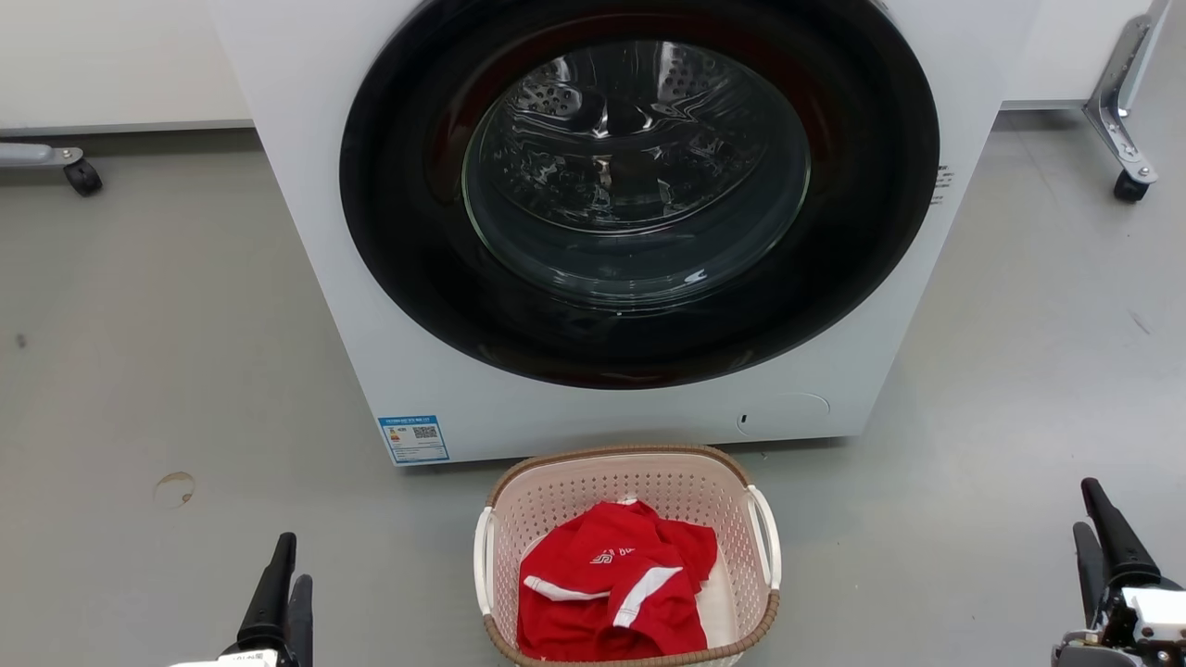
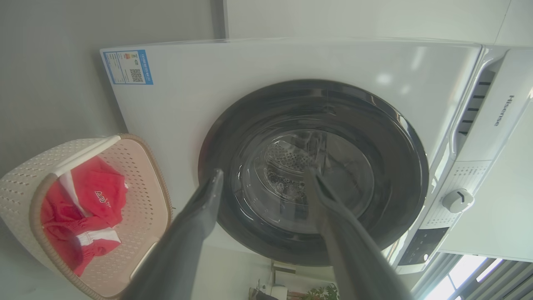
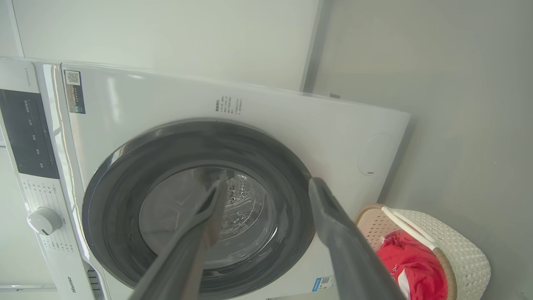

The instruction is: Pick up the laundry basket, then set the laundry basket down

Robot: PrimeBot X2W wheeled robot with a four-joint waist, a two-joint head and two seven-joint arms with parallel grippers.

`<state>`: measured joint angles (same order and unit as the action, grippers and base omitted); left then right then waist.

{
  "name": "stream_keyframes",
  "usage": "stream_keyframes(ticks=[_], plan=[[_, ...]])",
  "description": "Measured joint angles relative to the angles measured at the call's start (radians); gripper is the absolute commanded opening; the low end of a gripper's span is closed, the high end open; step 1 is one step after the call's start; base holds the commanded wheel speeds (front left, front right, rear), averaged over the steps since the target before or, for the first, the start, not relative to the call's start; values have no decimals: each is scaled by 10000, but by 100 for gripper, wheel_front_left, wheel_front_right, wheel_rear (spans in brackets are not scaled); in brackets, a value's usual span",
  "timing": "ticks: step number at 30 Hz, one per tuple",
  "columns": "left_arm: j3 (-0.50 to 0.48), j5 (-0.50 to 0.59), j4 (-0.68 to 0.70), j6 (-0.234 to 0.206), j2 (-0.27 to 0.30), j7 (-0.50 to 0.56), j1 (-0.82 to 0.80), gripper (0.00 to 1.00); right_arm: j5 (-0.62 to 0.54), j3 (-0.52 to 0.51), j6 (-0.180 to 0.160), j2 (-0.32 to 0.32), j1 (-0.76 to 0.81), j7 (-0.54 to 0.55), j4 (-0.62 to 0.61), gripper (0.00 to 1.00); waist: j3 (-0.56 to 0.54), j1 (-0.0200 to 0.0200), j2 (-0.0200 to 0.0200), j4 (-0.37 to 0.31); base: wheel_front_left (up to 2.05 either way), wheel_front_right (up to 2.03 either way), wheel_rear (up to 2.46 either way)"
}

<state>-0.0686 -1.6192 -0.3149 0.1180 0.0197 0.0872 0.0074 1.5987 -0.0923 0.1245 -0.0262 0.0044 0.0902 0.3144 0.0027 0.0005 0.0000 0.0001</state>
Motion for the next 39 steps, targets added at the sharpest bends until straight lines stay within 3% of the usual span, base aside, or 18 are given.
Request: stream_keyframes(ticks=[8, 14, 39], plan=[[142, 36, 130, 0, 35, -272, 0, 100, -199, 360, 0, 174, -12, -299, -121, 100, 9, -1, 1, 0, 0, 0, 0], [253, 706, 144, -6, 96, -479, 0, 100, -803, 518, 0, 253, -24, -485, -157, 100, 1, -2, 0, -7, 0, 0, 0], [779, 5101, 468, -713, 341, -1200, 2, 100, -5306, 1110, 0, 397, -232, -1202, -278, 100, -10, -3, 0, -16, 0, 0, 0]])
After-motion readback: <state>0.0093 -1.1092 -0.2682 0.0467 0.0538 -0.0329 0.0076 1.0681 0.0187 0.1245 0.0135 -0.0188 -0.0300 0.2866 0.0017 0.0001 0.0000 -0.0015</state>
